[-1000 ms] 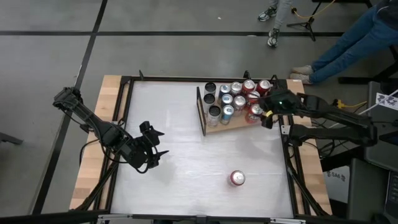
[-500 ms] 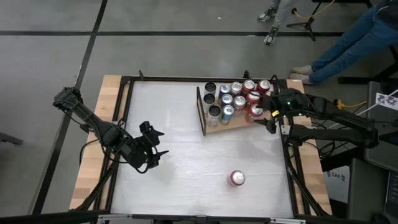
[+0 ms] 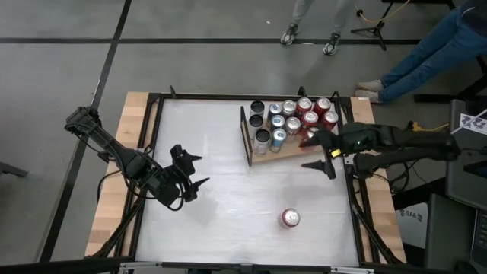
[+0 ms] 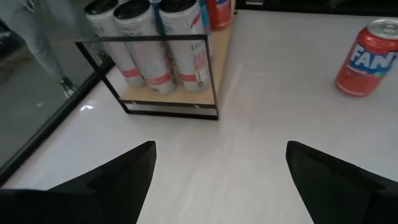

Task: Place canned beverage on shelf
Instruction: Put the orange soda can on the shelf aligned with the red soda cans

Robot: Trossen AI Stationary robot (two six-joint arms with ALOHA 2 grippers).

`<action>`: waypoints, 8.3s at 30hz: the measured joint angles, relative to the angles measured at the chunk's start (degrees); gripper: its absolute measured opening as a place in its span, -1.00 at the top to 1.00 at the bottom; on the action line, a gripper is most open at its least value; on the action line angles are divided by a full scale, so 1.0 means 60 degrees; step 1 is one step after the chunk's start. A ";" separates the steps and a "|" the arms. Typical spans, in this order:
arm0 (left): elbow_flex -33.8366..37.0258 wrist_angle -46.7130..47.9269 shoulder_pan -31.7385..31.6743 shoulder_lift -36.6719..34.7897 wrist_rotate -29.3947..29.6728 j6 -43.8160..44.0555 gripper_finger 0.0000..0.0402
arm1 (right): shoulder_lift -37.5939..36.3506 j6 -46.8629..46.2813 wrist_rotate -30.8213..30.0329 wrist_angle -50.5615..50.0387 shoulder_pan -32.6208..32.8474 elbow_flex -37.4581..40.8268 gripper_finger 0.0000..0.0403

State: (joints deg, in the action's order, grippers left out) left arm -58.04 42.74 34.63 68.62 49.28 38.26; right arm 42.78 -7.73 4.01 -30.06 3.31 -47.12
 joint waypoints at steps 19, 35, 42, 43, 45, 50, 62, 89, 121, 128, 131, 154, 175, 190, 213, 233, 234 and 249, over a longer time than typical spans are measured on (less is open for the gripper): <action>0.0000 -0.0004 -0.0349 -0.0001 0.0106 -0.0477 -0.75 | 0.2376 -0.2093 0.0000 0.3163 0.2376 0.0002 -0.69; 0.0000 0.0000 -0.0349 -0.0002 0.0101 -0.0474 -0.75 | 0.2732 -0.2706 -0.2502 0.4495 0.4216 -0.0002 -0.69; 0.0000 0.0000 -0.0349 0.0000 0.0098 -0.0470 -0.75 | 0.3261 -0.2700 -0.3784 0.3736 0.5291 -0.0917 -0.69; 0.0000 0.0000 -0.0349 -0.0002 0.0098 -0.0470 -0.75 | 0.3426 -0.2705 -0.3987 0.3412 0.5428 -0.1149 -0.69; 0.0000 0.0000 -0.0349 -0.0004 0.0098 -0.0468 -0.75 | 0.3802 -0.2727 -0.4443 0.2560 0.5665 -0.1650 -0.69; 0.0000 0.0000 -0.0349 -0.0004 0.0095 -0.0463 -0.75 | 0.4885 -0.3648 -0.5245 0.0595 0.6044 -0.3047 -0.69; 0.0000 0.0004 -0.0346 -0.0003 0.0095 -0.0466 -0.75 | 0.7346 -0.6033 -0.4862 -0.2673 0.6094 -0.5530 -0.69; 0.0000 0.0044 -0.0346 -0.0002 0.0095 -0.0477 -0.75 | 0.8371 -1.4929 -0.2671 -0.5013 0.6067 -0.5677 -0.69; 0.0004 0.0044 -0.0303 -0.0003 0.0093 -0.0481 -0.75 | 0.9348 -1.5602 -0.2656 -0.4780 0.6051 -0.5677 -0.69; 0.0004 0.0044 -0.0304 -0.0004 0.0091 -0.0481 -0.75 | 0.9660 -1.5671 -0.2226 -0.4686 0.6051 -0.5670 -0.69; 0.0004 0.0040 -0.0304 -0.0002 0.0091 -0.0481 -0.75 | 0.9691 -1.5671 -0.2218 -0.4658 0.6051 -0.5670 -0.69; 0.0007 0.0044 -0.0302 -0.0004 0.0091 -0.0481 -0.75 | 1.0065 -1.5034 -0.1891 -0.4704 0.5868 -0.5674 -0.66; 0.0007 0.0044 -0.0302 0.0000 0.0095 -0.0481 -0.75 | 1.0037 -0.6486 -0.1730 -0.4626 0.4753 -0.5677 -0.50; 0.0007 0.0033 -0.0302 0.0000 0.0095 -0.0470 -0.75 | 1.0040 0.0236 0.0149 -0.4001 0.3398 -0.5670 -0.50; 0.0011 0.0000 -0.0304 -0.0002 0.0097 -0.0390 -0.75 | 1.0040 0.2266 0.0262 -0.4008 0.3187 -0.5667 -0.51; 0.0011 0.0004 -0.0303 -0.0002 0.0097 -0.0390 -0.75 | 1.0054 0.1940 0.0255 -0.4111 0.3195 -0.5811 -0.92; 0.0011 0.0004 -0.0305 -0.0002 0.0096 -0.0390 -0.75 | 1.0054 0.1768 0.0261 -0.4110 0.3195 -0.5894 -0.92; 0.0011 0.0004 -0.0305 0.0000 0.0095 -0.0394 -0.75 | 1.0054 -0.1230 0.0260 -0.4962 0.3195 -0.6719 -0.93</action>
State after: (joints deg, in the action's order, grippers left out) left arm -57.98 42.77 32.80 68.62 49.84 35.90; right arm 103.11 -15.11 5.57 -59.83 22.48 -87.44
